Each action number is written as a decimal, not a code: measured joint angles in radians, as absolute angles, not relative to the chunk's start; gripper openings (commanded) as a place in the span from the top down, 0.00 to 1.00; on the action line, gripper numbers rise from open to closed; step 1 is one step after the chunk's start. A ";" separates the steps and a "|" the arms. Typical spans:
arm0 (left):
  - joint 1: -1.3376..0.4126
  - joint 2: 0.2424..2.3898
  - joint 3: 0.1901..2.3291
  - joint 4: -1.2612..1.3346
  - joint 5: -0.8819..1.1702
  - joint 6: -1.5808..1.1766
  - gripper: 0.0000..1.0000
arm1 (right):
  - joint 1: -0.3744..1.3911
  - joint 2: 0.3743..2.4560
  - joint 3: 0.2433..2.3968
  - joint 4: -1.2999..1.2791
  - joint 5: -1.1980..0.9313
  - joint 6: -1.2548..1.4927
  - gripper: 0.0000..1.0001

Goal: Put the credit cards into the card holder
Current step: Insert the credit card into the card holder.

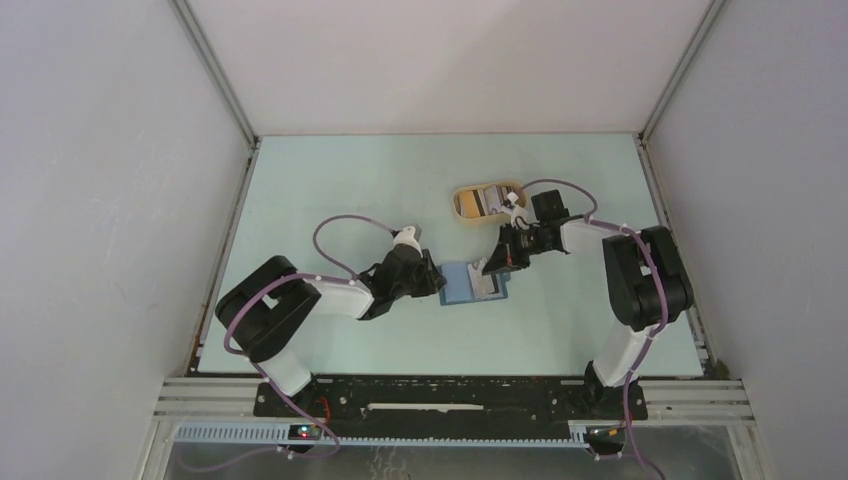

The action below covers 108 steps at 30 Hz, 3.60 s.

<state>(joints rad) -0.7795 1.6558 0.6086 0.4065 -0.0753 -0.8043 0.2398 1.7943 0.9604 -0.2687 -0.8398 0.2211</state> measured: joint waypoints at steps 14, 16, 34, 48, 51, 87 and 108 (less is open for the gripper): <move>-0.791 1.647 0.551 0.500 -0.056 -0.812 0.67 | 0.215 1.756 0.868 -0.053 -0.878 0.253 1.00; -0.796 1.647 0.549 0.501 -0.051 -0.812 0.68 | 0.215 1.756 0.861 -0.025 -0.861 0.269 1.00; -0.808 1.648 0.544 0.509 -0.046 -0.812 0.70 | 0.189 1.783 0.831 0.047 -0.796 0.351 1.00; -0.808 1.648 0.544 0.508 -0.043 -0.812 0.71 | 0.210 1.805 0.831 0.047 -0.809 0.366 1.00; -0.808 1.648 0.543 0.509 -0.042 -0.812 0.71 | 0.210 1.807 0.831 0.046 -0.810 0.366 1.00; -0.808 1.649 0.540 0.514 -0.042 -0.812 0.73 | 0.248 1.835 0.859 -0.069 -0.854 0.324 1.00; -0.808 1.649 0.539 0.514 -0.041 -0.812 0.74 | 0.304 1.857 0.916 -0.098 -0.841 0.297 0.99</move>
<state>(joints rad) -0.8078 1.6489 0.5392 0.5140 -0.0414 -0.8116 0.3042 1.8568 0.9161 -0.0982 -0.8413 0.2966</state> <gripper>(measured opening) 0.262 0.010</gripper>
